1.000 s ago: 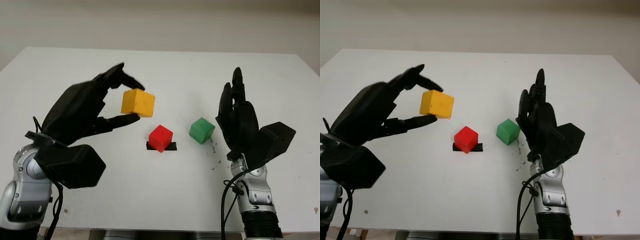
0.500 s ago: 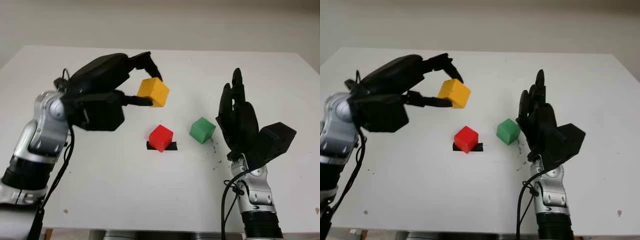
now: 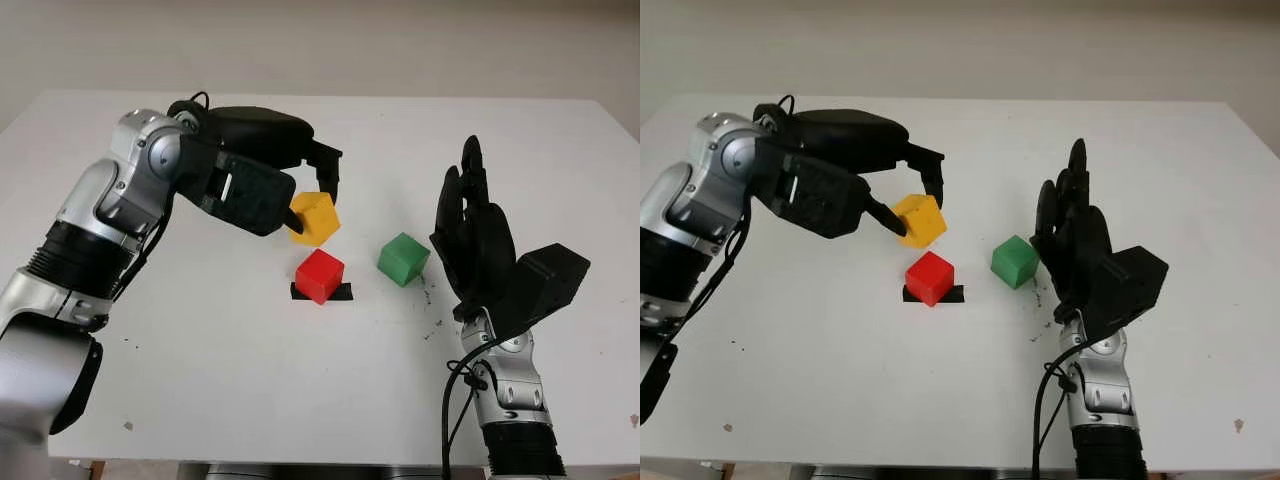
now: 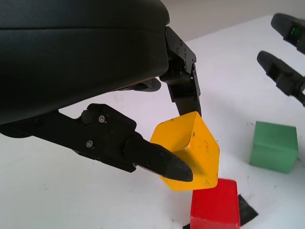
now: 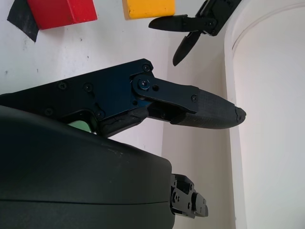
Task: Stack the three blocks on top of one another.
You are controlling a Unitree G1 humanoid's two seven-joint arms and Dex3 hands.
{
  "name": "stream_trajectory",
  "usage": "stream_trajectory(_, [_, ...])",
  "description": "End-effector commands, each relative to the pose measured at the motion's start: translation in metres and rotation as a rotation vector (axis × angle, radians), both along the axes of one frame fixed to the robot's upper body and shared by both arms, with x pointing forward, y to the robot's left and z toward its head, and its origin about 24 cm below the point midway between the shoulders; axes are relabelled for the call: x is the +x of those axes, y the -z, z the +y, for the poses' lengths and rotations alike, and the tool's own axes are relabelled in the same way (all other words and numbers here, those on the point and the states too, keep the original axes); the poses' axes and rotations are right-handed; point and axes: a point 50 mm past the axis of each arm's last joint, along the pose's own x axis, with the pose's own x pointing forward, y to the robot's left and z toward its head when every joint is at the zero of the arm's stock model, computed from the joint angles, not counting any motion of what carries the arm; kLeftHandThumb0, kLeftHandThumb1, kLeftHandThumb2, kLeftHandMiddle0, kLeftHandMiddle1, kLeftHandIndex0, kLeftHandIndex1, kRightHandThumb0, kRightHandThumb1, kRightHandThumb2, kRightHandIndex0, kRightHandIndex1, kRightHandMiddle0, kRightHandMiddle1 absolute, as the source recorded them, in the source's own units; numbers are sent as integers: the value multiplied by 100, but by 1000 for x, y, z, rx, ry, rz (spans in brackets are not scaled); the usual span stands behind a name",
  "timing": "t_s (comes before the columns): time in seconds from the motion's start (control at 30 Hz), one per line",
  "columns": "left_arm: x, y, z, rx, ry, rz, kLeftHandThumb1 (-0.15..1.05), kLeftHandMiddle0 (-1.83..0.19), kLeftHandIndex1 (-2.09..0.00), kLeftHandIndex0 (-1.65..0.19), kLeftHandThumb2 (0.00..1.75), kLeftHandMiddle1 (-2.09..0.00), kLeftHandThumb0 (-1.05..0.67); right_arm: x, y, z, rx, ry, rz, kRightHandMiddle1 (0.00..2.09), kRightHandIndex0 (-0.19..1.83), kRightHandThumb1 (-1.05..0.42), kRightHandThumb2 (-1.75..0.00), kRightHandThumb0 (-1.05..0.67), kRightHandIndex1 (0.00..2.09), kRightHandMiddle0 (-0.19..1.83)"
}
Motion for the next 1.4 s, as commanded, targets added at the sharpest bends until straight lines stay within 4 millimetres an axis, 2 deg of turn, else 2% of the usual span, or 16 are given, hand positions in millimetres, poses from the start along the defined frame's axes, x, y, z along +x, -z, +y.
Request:
stream_trajectory(0.0, [-1, -14, -5, 9, 29, -27, 105, -31, -111, -44, 10, -6, -41, -1, -2, 1, 3, -1, -11, 0, -19, -105, -66, -71, 0, -19])
stream_trajectory(0.17, [-3, -15, -5, 39, 50, -49, 105, -27, -118, -42, 9, -5, -42, -2, -2, 4, 6, 6, -16, 0, -19, -105, -65, -72, 0, -19])
stream_trajectory(0.6, [-6, -3, -11, 39, 58, -35, 105, -24, -144, -32, 10, -5, -43, -5, -1, 3, 16, 7, -6, 0, -19, -105, -66, -71, 0, -19])
stream_trajectory(0.73, [-8, 2, -16, 56, 34, -22, 105, -21, -135, -33, 11, -5, -44, -5, 0, 3, 18, 7, -4, 0, -19, -105, -65, -72, 0, -19])
stream_trajectory(0.97, [-7, 11, -21, 57, 36, -42, 105, -22, -152, -28, 12, -6, -47, -5, -1, 3, 22, 7, -5, 0, -19, -105, -66, -71, 0, -19])
stream_trajectory(1.37, [-4, 22, -25, 80, 69, 1, 105, -25, -155, -27, 9, -7, -43, -5, -1, 3, 17, 16, -9, 0, -19, -105, -65, -72, 0, -19])
